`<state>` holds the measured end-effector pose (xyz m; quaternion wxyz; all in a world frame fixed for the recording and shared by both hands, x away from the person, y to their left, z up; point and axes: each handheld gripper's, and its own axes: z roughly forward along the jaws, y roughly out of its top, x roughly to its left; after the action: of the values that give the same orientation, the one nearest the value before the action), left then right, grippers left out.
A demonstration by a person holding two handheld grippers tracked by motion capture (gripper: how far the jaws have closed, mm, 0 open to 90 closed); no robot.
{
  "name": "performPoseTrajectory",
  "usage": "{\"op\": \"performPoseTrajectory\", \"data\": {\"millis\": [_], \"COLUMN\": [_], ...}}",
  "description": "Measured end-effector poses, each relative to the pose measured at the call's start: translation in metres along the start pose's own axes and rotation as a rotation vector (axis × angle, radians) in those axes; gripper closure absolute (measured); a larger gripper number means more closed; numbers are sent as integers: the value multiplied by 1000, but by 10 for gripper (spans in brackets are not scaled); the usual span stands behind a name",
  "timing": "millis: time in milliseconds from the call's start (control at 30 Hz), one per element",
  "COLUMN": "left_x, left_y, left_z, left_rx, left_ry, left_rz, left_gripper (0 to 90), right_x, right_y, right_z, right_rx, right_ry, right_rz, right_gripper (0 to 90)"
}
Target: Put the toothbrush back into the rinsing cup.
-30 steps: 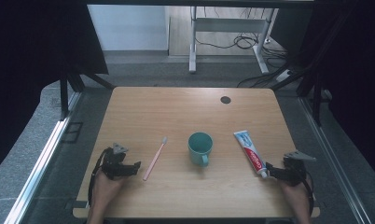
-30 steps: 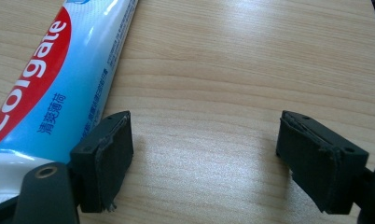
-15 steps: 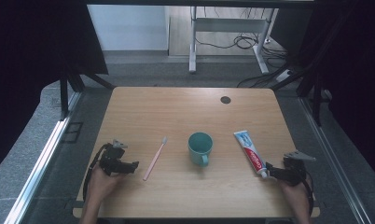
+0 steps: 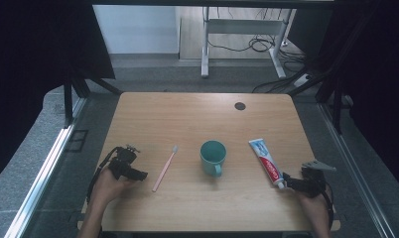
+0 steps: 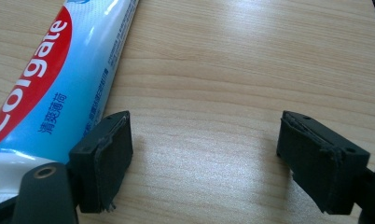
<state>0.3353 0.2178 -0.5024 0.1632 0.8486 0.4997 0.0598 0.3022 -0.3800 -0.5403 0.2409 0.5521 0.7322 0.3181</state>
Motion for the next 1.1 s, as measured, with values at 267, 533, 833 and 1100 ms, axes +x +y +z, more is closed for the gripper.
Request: {"op": "performPoseTrajectory", "data": {"millis": [267, 533, 833, 1100], "left_x": [0, -6, -19, -32], "left_y": [17, 31, 45, 58], "left_z": [5, 1, 4, 5], "left_rx": [127, 162, 174, 163], "left_ry": [5, -2, -19, -32], "left_rz": [2, 19, 43, 55], "left_gripper": [215, 231, 249, 289], "right_x": [0, 0, 0, 0], "right_y": [0, 0, 0, 0], "right_z": [0, 0, 0, 0], "right_rx": [1, 1, 1, 0], "right_ry": [1, 2, 4, 5], "right_rz": [-2, -6, -7, -8], "right_gripper": [176, 172, 170, 169]}}
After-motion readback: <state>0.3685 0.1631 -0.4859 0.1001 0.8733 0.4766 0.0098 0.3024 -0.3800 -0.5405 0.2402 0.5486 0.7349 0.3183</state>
